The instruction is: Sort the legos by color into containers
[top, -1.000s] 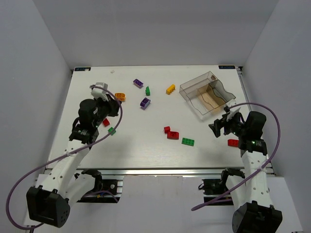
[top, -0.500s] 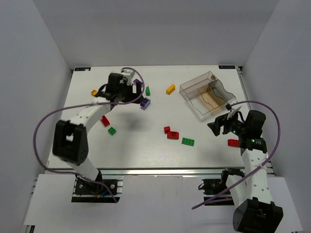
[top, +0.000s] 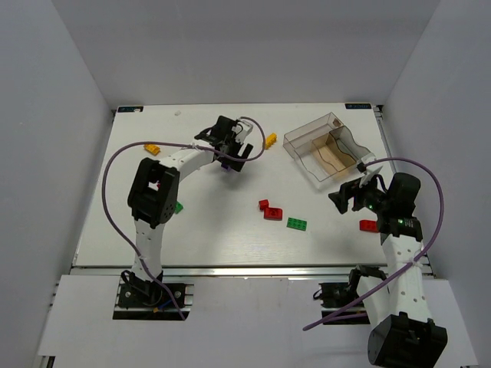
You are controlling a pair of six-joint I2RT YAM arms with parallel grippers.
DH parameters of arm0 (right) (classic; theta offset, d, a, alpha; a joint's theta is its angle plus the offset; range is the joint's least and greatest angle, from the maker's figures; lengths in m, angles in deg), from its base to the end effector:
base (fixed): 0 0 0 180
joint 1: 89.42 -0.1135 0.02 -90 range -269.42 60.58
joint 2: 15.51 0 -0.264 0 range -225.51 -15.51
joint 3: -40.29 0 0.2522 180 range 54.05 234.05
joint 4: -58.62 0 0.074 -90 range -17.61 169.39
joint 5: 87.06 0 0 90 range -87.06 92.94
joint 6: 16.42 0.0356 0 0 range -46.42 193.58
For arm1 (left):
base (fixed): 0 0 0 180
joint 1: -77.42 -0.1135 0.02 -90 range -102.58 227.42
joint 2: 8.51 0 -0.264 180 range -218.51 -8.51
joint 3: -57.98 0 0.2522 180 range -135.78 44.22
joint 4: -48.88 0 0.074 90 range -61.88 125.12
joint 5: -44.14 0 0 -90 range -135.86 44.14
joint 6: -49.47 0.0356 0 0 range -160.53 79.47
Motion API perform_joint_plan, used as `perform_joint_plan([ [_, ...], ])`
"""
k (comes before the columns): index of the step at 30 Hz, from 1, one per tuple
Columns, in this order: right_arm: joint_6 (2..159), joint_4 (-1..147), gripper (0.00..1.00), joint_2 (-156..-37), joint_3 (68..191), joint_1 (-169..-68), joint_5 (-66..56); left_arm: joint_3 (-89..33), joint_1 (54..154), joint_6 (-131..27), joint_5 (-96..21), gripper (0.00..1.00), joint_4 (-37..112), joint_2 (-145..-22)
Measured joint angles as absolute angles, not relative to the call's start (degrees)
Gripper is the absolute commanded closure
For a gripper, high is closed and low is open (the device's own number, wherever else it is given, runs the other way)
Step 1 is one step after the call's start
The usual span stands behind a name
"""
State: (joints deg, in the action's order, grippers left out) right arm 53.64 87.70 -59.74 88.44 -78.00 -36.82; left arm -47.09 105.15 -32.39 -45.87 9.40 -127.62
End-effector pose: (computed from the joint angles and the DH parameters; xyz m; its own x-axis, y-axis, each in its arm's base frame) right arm 0.1753 -0.0122 0.2718 -0.2501 -0.2169 -0.9436 -0.5325 0.8448 -0.0531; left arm 0.4056 -0.2132 0.1948 -0.6387 0.4957 -0.5885 0.5613 0.8233 0.0843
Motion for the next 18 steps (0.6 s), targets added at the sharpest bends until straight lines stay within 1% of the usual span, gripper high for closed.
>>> perform_joint_plan([
  [2, 53.6, 87.7, 0.18, -59.7, 88.4, -78.0, -36.8, -48.2, 105.4, -31.9, -48.2, 0.05, 9.5, -129.1],
  [4, 53.6, 87.8, 0.18, -59.7, 88.4, -78.0, -36.8, -48.4, 105.4, -31.5, -50.3, 0.09, 9.5, -130.2],
  [6, 53.6, 88.0, 0.18, -59.7, 88.4, -78.1, -36.8, -48.4, 105.4, -31.5, -51.9, 0.32, 9.4, -131.1],
  [7, 53.6, 88.0, 0.18, -59.7, 88.4, -78.1, -36.8, -48.4, 105.4, -31.7, -52.4, 0.41, 9.3, -131.6],
  [8, 53.6, 88.1, 0.18, -59.7, 88.4, -78.1, -36.8, -48.5, 105.4, -31.7, -52.8, 0.57, 9.3, -131.9],
  [9, 53.6, 88.1, 0.18, -59.7, 88.4, -78.1, -36.8, -48.5, 105.4, -31.9, -53.0, 0.67, 9.2, -132.1],
  [10, 53.6, 88.2, 0.18, -59.8, 88.4, -78.1, -36.7, -48.6, 105.4, -31.7, -53.1, 0.74, 9.2, -132.2],
  [11, 53.6, 88.2, 0.19, -59.8, 88.4, -78.1, -36.6, -48.9, 105.5, -31.5, -53.2, 0.78, 9.1, -132.2],
  [13, 53.5, 88.3, 0.19, -59.8, 88.4, -78.2, -36.6, -49.1, 105.5, -32.0, -53.1, 1.00, 9.1, -132.2],
  [15, 53.5, 88.5, 0.19, -59.7, 88.4, -78.2, -36.6, -49.2, 105.6, -32.5, -52.8, 1.00, 9.0, -131.9],
  [18, 53.4, 88.6, 0.24, -59.8, 88.4, -78.2, -36.4, -48.9, 106.0, -33.7, -49.3, 1.00, 9.4, -130.5],
])
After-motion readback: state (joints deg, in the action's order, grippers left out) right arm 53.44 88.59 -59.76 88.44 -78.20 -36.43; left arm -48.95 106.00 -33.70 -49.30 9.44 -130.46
